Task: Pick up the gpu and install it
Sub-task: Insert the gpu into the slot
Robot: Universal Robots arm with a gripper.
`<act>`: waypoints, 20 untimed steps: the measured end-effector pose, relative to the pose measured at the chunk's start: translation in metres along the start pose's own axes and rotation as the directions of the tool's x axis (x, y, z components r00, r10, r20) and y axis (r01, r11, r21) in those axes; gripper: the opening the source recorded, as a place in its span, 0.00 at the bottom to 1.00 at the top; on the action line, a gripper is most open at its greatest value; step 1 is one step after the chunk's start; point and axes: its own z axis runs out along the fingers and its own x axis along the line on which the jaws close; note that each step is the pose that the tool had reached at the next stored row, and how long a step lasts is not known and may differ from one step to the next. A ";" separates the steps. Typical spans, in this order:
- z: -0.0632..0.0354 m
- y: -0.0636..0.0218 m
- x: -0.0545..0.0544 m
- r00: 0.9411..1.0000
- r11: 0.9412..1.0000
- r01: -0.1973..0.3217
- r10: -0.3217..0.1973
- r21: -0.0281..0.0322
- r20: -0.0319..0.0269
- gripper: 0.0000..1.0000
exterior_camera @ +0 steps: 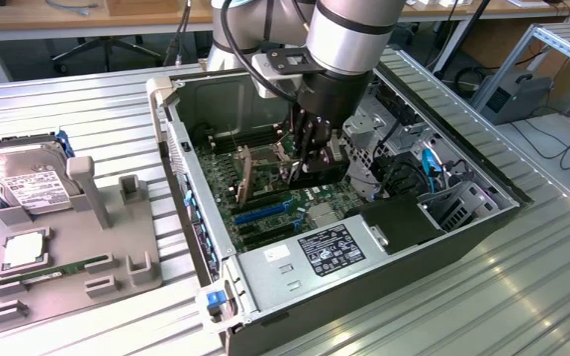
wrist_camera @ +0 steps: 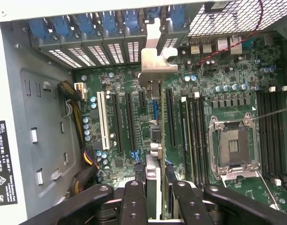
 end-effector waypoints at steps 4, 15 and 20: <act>0.0003 0.0004 0.001 1.000 1.000 0.000 0.000 0.000 0.000 0.27; 0.0015 0.0022 0.002 1.000 1.000 0.000 0.000 0.000 0.000 0.27; 0.0018 0.0028 0.003 1.000 1.000 0.000 0.000 0.000 0.000 0.27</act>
